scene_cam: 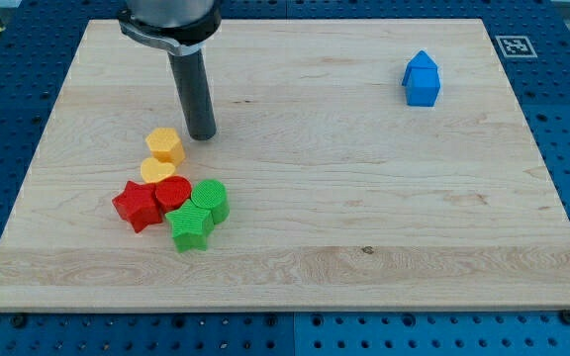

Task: Move the yellow hexagon to the left side of the yellow heart

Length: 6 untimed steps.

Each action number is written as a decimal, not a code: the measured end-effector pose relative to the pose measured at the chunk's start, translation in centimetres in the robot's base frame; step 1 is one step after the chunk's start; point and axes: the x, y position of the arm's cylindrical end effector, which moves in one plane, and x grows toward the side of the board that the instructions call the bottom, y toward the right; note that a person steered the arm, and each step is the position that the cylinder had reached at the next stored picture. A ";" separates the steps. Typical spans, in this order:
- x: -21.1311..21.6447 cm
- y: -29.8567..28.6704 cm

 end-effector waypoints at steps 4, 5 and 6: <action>0.3 -0.7; 0.3 -0.7; 0.5 -0.7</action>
